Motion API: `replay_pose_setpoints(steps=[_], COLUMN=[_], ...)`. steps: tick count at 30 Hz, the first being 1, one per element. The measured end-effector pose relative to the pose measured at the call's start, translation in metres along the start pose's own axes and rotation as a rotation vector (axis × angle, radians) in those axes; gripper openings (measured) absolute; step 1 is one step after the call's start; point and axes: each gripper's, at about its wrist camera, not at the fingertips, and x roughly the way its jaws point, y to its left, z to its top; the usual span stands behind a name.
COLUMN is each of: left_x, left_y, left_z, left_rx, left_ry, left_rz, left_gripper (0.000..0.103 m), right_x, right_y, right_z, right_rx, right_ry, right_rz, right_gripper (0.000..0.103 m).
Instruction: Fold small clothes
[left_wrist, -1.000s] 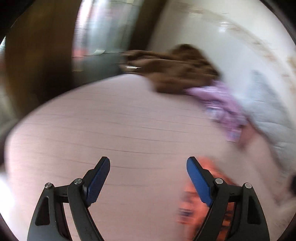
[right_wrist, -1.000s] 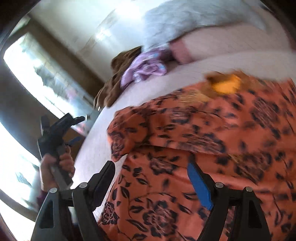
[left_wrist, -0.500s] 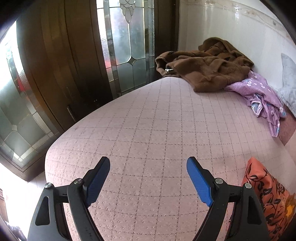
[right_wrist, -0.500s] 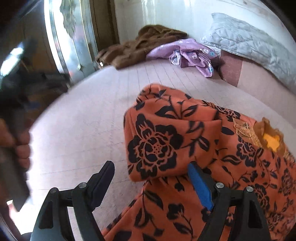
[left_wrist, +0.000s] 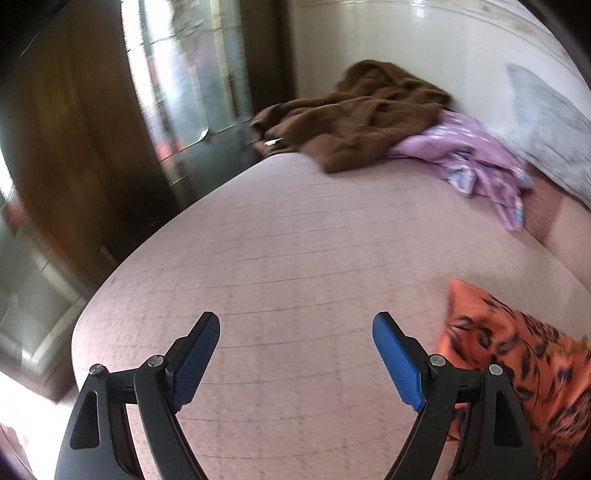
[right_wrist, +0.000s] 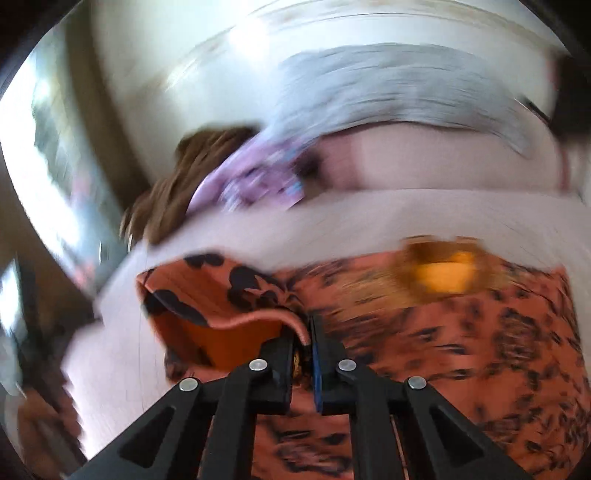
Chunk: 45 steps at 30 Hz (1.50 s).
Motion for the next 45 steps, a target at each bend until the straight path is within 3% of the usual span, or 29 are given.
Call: replay_pose_setpoints(steps=[7,9,10,12,13,14,17,20,22,24,26,27,29,32,34,39,41,43,45], left_x=[-0.012,-0.012,-0.011,-0.006,-0.004,-0.002,0.002,0.003,0.004,0.006,0.008,0.009,0.009,0.008,0.007,0.004,0.001,-0.001,-0.004], left_y=[-0.046,-0.056,-0.059,-0.064,-0.065,-0.067,-0.071,-0.069,-0.065,-0.064,-0.065,-0.067,-0.070,-0.069,-0.066,-0.070,-0.076,-0.080,-0.080], left_z=[-0.013,-0.014,-0.014,-0.015,-0.015,-0.016,-0.020,-0.020,-0.017,-0.016,-0.014,-0.014,-0.012,-0.008,-0.007,-0.010,-0.013,-0.015,-0.017], left_rx=[0.150,0.173,0.181,0.181,0.177,0.177,0.191,0.199,0.178,0.164,0.167,0.174,0.187,0.175,0.159,0.168,0.183,0.198,0.207], left_ry=[-0.028,-0.034,-0.031,-0.014,-0.002,0.008,0.025,0.020,0.025,0.030,0.032,0.031,0.026,0.019,0.017,0.021,0.016,0.013,0.006], left_rz=[-0.076,-0.057,-0.051,-0.049,-0.053,-0.058,-0.058,-0.038,-0.046,-0.057,-0.058,-0.056,-0.046,-0.051,-0.051,-0.073,-0.071,-0.076,-0.075], left_gripper=[0.085,0.085,0.085,0.085,0.085,0.085,0.085,0.085,0.085,0.085,0.085,0.085,0.085,0.085,0.085,0.085,0.085,0.085,0.085], right_x=[-0.066,-0.072,-0.074,-0.066,-0.060,-0.053,-0.023,0.014,0.037,0.065,0.094,0.103,0.099,0.059,0.023,-0.067,-0.079,-0.070,-0.057], right_y=[-0.193,-0.238,-0.254,-0.257,-0.247,-0.238,-0.188,-0.143,-0.126,-0.116,-0.112,-0.107,-0.097,-0.087,-0.093,-0.154,-0.182,-0.201,-0.201], right_z=[0.026,0.020,0.013,0.004,0.002,0.001,-0.001,-0.002,-0.002,-0.003,-0.007,-0.008,-0.002,0.020,0.039,0.075,0.080,0.069,0.051], right_rx=[0.426,0.562,0.641,0.687,0.667,0.647,0.550,0.469,0.450,0.465,0.476,0.470,0.421,0.322,0.332,0.376,0.362,0.442,0.485], right_ry=[-0.113,-0.065,-0.049,0.003,0.032,0.044,0.084,0.170,0.211,0.267,0.340,0.364,0.340,0.193,0.079,-0.153,-0.122,-0.021,0.055], right_rz=[-0.158,-0.125,-0.059,0.071,0.113,0.148,0.300,0.313,0.313,0.311,0.258,0.228,0.207,0.212,0.226,0.118,0.028,0.100,0.185], right_gripper=[0.008,0.013,0.014,0.047,0.092,0.101,0.099,0.097,0.089,0.071,0.031,0.026,0.006,0.006,0.005,0.004,0.009,0.010,0.043])
